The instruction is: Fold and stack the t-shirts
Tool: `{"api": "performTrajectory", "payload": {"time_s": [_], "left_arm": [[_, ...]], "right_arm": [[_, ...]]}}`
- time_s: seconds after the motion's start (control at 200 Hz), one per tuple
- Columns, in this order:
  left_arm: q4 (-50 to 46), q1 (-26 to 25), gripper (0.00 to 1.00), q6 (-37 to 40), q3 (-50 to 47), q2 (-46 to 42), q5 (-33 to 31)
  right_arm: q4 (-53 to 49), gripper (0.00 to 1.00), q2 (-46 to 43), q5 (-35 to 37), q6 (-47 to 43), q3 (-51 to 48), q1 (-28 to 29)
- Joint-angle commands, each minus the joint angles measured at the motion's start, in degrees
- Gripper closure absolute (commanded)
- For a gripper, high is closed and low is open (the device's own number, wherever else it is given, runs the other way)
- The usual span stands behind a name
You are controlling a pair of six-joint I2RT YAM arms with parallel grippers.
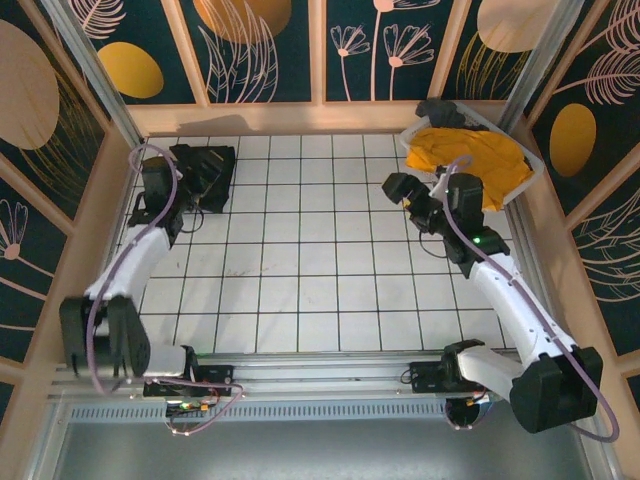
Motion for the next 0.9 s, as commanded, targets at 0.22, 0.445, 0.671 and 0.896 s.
{"api": "performTrajectory", "payload": {"time_s": [0.22, 0.445, 0.671, 0.896], "left_arm": [[-1.31, -1.01, 0.01, 18.58, -19.26, -27.48, -35.71], [24.28, -1.01, 0.01, 36.32, -41.63, -29.33, -35.57], [42.41, -0.98, 0.01, 36.8, -40.67, -5.7, -30.41], [48.6, 0.28, 0.01, 43.2, -29.74, 10.68, -27.45]], "right_arm": [[1.87, 0.01, -11.31, 37.94, -16.54, -10.6, -0.58], [30.43, 0.01, -8.76, 48.56, -40.32, -33.14, -1.33], [46.09, 0.01, 5.66, 38.85, -40.02, -38.12, -8.75], [63.64, 0.01, 20.22, 26.69, -44.58, -33.19, -14.11]]}}
